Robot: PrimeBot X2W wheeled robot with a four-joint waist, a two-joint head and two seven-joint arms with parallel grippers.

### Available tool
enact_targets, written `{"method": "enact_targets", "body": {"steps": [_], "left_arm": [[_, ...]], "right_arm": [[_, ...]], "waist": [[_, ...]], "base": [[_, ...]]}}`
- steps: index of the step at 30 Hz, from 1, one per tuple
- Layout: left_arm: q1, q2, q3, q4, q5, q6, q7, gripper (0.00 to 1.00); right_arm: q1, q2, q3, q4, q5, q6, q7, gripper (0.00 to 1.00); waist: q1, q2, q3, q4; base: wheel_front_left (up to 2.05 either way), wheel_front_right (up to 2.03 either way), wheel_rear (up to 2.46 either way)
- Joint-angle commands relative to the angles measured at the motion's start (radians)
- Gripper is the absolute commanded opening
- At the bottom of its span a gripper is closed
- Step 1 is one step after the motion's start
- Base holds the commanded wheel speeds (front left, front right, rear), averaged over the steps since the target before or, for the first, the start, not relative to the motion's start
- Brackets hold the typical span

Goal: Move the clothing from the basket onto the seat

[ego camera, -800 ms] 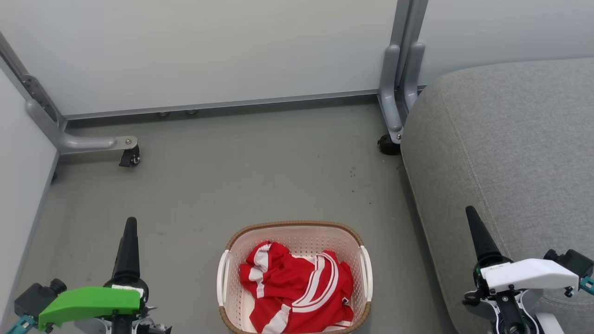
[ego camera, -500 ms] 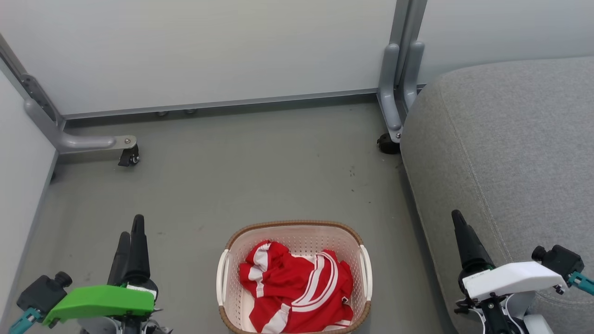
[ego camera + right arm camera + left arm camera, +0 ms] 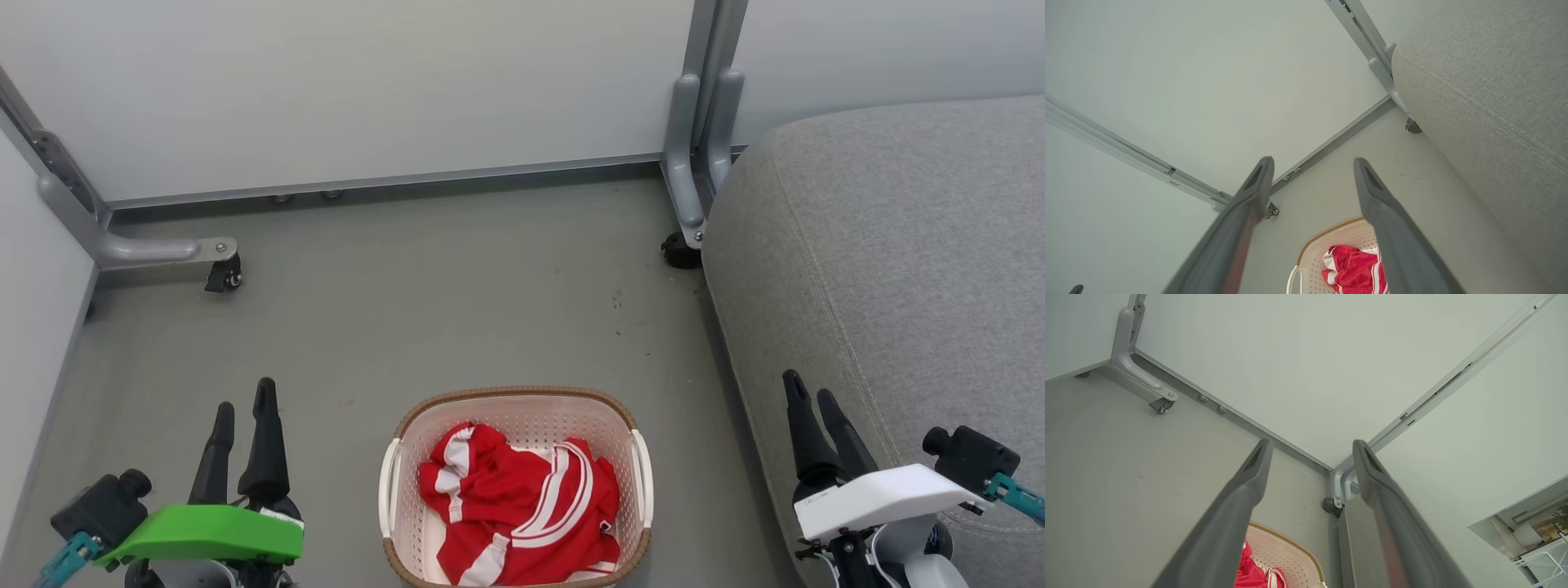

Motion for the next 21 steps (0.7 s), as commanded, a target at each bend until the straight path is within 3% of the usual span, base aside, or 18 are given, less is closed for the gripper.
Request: {"method": "enact_targets", "body": {"steps": [1, 3, 21], "left_arm": [[-0.001, 0.006, -0.002, -0.018, 0.027, 0.006, -0.007, 1.0], [0.004, 0.006, -0.013, -0.032, 0.123, 0.009, -0.028, 1.0], [0.015, 0.008, -0.04, -0.03, 0.296, 0.001, -0.073, 1.0]], "right_arm": [[-0.005, -0.005, 0.004, -0.018, -0.025, 0.0, -0.009, 1.0], [-0.007, -0.006, 0.024, -0.038, -0.118, 0.0, -0.031, 1.0], [0.01, -0.007, 0.058, -0.057, -0.304, 0.001, -0.076, 1.0]], "waist": [[0.0, 0.0, 0.0, 0.0], [0.0, 0.0, 0.002, -0.004], [0.0, 0.0, 0.005, -0.006]], "base": [[0.0, 0.0, 0.0], [0.0, 0.0, 0.0], [0.0, 0.0, 0.0]]}}
